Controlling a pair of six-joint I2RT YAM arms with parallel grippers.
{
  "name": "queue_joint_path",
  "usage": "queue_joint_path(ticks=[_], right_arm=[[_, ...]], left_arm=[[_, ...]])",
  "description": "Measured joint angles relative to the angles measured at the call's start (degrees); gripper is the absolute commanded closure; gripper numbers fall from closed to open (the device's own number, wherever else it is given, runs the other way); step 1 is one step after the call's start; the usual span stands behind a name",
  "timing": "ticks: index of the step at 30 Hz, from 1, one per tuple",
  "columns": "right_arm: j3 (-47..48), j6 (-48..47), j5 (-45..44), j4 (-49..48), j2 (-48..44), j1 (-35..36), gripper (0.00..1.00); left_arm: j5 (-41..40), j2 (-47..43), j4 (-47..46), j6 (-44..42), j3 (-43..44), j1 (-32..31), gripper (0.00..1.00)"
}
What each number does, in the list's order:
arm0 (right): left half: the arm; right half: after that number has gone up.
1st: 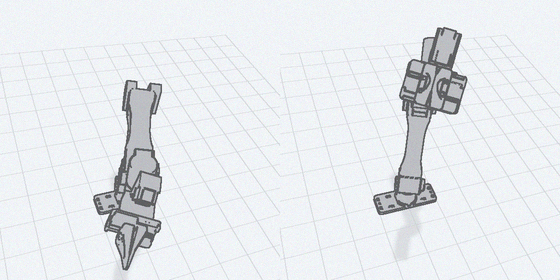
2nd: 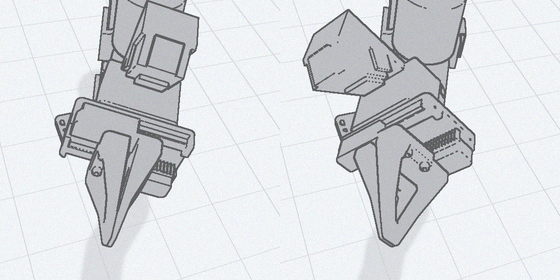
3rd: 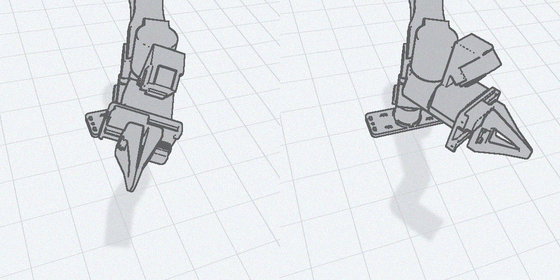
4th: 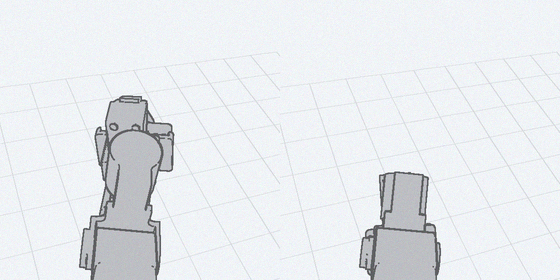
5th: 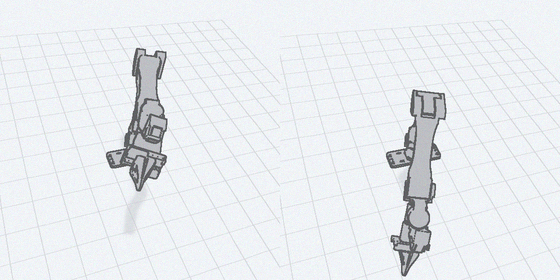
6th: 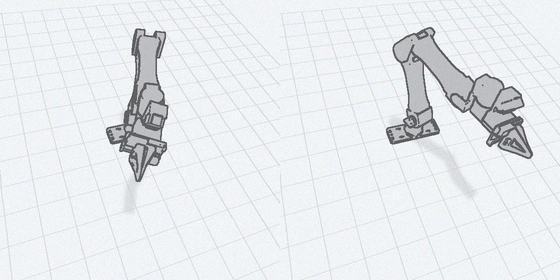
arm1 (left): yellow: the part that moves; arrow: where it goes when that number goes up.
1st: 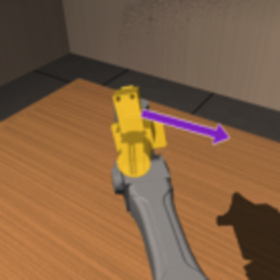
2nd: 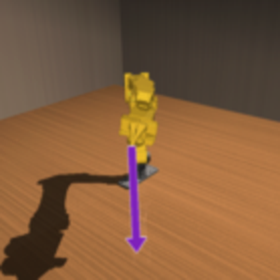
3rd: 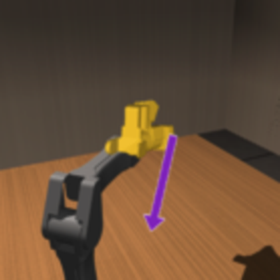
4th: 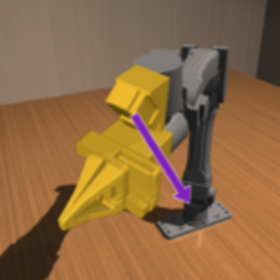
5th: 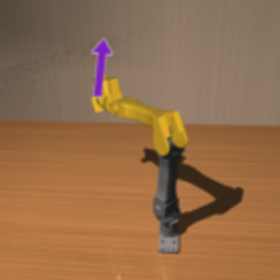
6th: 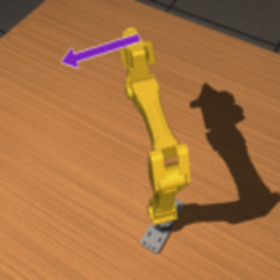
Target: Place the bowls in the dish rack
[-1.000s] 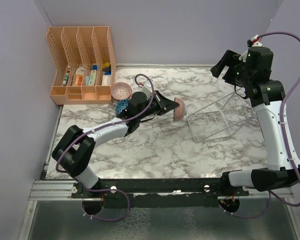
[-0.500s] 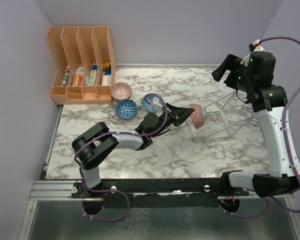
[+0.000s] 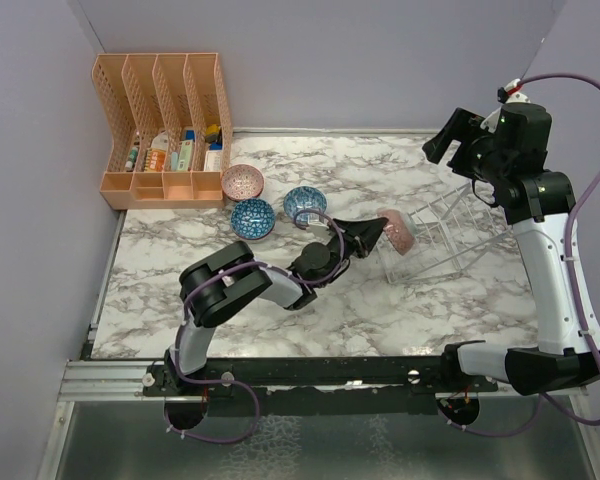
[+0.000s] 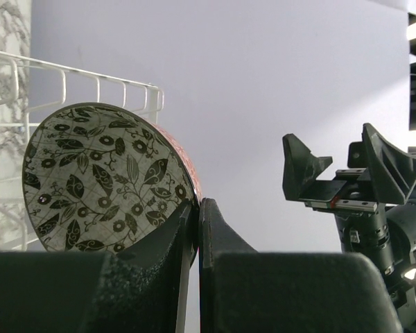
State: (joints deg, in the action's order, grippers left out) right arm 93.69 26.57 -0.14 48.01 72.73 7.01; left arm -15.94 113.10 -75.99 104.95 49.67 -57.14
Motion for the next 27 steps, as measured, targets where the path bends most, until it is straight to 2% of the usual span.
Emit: queue_joint_path(ticks=[13,27], right_arm=[[-0.11,-0.26,0.48,0.02,-0.09,0.02,0.18],[-0.42,-0.26,0.94,0.00,-0.11,0.02,0.18]], left_arm=[[-0.52,9.42,-8.07,2.10,5.14,-1.49,1.00],[0.13,14.58,-9.94,3.28,5.42,-1.29,1.00]])
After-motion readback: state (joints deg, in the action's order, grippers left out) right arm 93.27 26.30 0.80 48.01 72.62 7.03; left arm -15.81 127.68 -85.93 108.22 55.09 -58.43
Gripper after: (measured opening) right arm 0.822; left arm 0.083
